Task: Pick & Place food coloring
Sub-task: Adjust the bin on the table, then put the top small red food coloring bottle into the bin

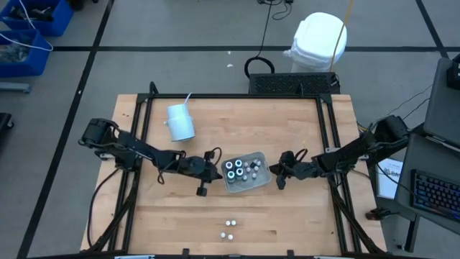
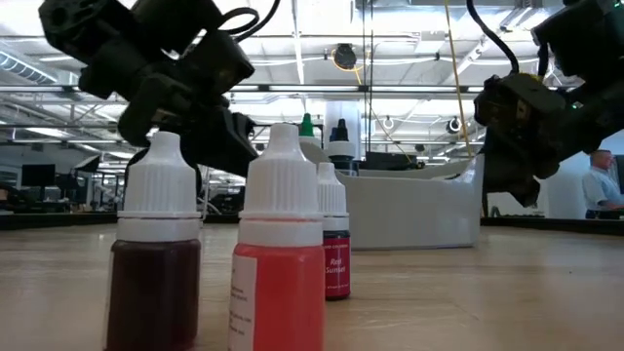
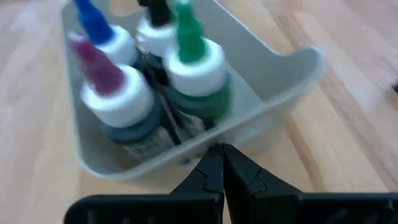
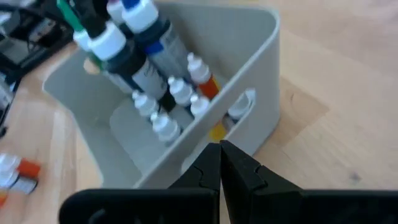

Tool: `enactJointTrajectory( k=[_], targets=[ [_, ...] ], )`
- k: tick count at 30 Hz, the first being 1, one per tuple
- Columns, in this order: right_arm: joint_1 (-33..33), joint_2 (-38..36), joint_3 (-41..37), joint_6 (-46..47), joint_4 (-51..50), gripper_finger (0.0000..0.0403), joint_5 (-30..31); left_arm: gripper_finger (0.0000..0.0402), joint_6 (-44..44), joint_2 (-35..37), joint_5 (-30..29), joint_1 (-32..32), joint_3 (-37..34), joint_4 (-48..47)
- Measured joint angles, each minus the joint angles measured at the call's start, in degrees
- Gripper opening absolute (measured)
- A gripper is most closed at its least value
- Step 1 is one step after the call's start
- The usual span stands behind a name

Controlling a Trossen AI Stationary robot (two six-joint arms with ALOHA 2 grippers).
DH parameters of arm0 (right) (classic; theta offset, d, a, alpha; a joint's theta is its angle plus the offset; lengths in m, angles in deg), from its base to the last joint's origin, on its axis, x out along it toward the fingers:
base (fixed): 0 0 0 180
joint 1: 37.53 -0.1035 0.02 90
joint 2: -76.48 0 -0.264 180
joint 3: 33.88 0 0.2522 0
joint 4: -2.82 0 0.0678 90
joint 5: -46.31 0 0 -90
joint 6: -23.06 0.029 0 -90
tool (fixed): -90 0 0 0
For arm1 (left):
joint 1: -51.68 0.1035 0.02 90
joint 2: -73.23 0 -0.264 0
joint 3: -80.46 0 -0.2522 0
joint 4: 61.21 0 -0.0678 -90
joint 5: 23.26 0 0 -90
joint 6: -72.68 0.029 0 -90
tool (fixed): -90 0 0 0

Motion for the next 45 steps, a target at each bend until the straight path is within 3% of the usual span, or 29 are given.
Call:
enactJointTrajectory(
  k=[3,10,20,25,31,35,39,45],
  targets=[
    [-0.7,4.4,0.0,0.1,5.0,0.0,1.2,0.0003,0.1,0.0,0.3,1.5,0.8,-1.3],
    [-0.8,11.4,0.5,3.8,8.8,0.0,-4.4,0.0003,0.2,0.0,0.0,3.7,1.0,-2.4],
    [-1.4,12.4,0.9,4.3,8.9,0.0,-5.8,0.0007,-1.8,0.0,-0.2,3.3,1.2,-4.5],
    [-1.4,12.4,0.9,4.4,8.2,0.0,-5.8,0.0003,-2.5,0.0,-3.8,1.7,1.2,-8.9],
    [-2.2,12.3,1.0,5.6,6.2,0.0,-8.2,0.0006,-0.1,0.4,-2.7,-0.3,1.2,-14.0],
    [-4.9,12.3,1.6,5.2,4.5,0.0,-8.1,0.0005,6.3,1.0,3.3,-1.9,1.2,-15.2],
    [-6.9,11.3,5.0,4.6,-3.5,0.0,-8.7,0.0007,13.0,5.1,3.2,-2.5,1.2,-14.9],
    [-11.3,9.5,9.0,4.3,-12.5,0.0,-8.4,0.001,15.1,14.5,1.3,-1.6,1.1,-17.1]
  ],
)
